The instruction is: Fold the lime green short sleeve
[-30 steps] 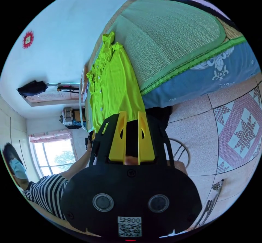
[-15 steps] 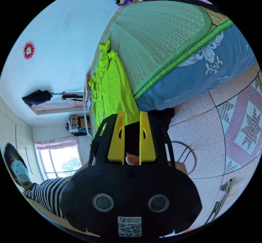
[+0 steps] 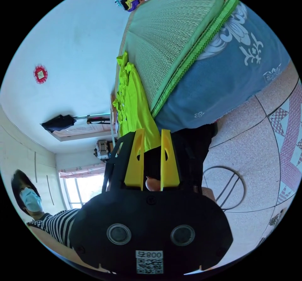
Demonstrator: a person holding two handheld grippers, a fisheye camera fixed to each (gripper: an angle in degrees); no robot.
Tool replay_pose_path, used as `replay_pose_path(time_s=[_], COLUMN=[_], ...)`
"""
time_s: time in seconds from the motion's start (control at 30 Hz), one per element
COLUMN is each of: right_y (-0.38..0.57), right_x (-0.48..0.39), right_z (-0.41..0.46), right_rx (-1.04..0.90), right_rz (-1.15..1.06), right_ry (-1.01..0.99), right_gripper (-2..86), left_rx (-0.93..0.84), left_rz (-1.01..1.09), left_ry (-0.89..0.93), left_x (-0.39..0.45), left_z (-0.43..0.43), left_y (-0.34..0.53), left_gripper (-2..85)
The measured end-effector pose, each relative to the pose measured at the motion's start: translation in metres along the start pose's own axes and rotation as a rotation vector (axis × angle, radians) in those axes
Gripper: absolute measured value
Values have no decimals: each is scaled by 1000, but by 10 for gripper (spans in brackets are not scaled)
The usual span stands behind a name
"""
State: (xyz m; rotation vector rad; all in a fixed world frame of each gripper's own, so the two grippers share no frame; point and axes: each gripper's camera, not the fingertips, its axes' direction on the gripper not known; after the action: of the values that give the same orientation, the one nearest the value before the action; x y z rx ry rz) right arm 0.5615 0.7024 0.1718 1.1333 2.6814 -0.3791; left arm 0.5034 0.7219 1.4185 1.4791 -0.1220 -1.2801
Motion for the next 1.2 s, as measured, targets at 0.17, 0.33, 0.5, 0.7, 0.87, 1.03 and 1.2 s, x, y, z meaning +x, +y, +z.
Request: replay_pose_path(time_s=[0.17,0.33,0.5,0.7,0.87,1.03,1.2], right_y=[12,27,48,69,77,87,97], right_x=[11,19,28,17,33,74,99], right_z=[16,24,24,14,11,18,30], right_rx=[-15,-16,0,-26,-33,-20,-12], right_rz=[3,-7,-19,-92,-83,-3,6], right_ry=[-41,-74,-131,-160,-80,-118,-162], right_gripper=[65,31,10,10,32,67,82], left_rx=[2,18,39,73,77,87,77], left_rz=[-3,6,11,52,47,36,37], left_ry=[6,21,42,103,81,81,57], left_x=[3,8,11,19,19,21,26], left_z=[0,-1,-2,-9,-11,-5,5], left_y=[10,19,30,48,62,73,79], left_gripper=[10,9,8,7,7,7,6])
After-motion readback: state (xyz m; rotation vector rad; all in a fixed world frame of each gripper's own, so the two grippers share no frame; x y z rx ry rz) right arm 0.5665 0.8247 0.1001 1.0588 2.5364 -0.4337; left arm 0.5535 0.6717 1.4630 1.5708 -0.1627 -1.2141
